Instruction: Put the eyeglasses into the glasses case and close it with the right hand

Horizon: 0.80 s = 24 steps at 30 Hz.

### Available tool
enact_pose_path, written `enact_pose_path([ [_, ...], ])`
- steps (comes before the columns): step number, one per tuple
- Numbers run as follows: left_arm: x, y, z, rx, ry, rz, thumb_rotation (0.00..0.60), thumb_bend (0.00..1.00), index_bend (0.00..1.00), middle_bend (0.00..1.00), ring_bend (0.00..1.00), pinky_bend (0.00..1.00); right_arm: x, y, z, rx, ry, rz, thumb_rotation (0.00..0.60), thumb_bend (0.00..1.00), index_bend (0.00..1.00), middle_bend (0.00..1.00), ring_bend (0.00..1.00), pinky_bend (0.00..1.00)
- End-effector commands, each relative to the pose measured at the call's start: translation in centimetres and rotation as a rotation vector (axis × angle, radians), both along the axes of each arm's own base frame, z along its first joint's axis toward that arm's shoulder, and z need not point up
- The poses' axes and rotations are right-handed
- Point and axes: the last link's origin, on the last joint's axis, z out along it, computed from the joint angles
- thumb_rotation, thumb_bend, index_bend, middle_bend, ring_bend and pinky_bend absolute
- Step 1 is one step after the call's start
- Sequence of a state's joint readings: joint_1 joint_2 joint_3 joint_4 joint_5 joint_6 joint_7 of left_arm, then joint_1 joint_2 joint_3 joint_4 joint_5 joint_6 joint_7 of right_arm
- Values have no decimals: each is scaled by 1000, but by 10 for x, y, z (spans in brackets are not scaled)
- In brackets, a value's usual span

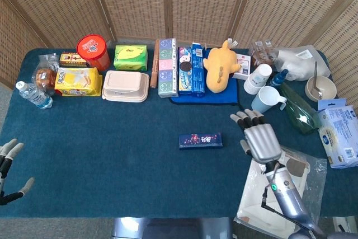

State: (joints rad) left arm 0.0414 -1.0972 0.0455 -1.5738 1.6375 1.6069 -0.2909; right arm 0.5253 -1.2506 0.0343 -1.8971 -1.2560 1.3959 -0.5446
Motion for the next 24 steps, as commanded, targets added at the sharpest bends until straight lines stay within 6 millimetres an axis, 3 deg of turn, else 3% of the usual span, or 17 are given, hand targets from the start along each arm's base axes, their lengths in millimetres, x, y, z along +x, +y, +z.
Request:
enact_pose_path([
  [1,7,9,-7,-13,50,27,600,281,0,1,0,0,-48,41,33,-165,53,-9,600,343,228,233,168,187],
  [4,10,10,-13,-22,66,52,600,282,0,3,0,0,-63,59,40,-213,66,-24,600,345,244,235,169,180],
  [18,23,9,-25,-47,112,74,600,282,0,4,0,0,-96,109,51,-260,40,-128,600,344,273,254,171,163],
  [24,31,6,-26,-51,128,58,600,283,0,3,0,0,-98,113,56,-255,30,-119,600,344,275,254,171,163],
])
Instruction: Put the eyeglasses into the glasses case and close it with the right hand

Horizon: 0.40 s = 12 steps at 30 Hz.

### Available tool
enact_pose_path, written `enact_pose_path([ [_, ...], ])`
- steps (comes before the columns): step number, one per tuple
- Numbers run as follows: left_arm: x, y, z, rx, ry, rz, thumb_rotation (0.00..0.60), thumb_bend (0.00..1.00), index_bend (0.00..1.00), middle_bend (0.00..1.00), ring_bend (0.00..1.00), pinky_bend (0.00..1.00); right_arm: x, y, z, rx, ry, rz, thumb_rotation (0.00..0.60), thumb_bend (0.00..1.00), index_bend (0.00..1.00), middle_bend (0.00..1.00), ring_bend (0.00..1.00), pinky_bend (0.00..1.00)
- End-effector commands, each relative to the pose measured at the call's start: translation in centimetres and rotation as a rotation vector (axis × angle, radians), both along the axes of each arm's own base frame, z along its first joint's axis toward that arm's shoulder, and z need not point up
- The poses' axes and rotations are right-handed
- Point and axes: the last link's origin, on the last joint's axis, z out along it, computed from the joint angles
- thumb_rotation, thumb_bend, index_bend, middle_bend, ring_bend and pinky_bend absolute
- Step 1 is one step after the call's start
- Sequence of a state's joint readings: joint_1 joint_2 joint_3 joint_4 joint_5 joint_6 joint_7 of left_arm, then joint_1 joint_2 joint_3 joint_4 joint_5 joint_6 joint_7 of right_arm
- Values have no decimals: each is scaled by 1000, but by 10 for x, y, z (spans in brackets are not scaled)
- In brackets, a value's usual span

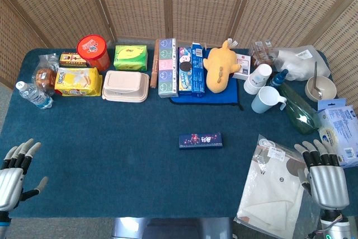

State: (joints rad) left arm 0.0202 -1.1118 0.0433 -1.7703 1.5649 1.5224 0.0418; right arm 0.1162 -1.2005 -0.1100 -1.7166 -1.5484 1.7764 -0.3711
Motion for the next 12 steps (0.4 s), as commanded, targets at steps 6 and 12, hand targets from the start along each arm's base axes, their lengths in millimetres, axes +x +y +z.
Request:
enact_pose_path([
  [6,5,-5,6,10,14,-7,600,283,0,3,0,0,-2,-4,-1,22,-14,1,600,343,279,254,171,163],
  [12,4,-4,7,7,12,-11,600,282,0,2,0,0,-3,-3,-4,34,-29,-5,600,342,294,254,170,163],
])
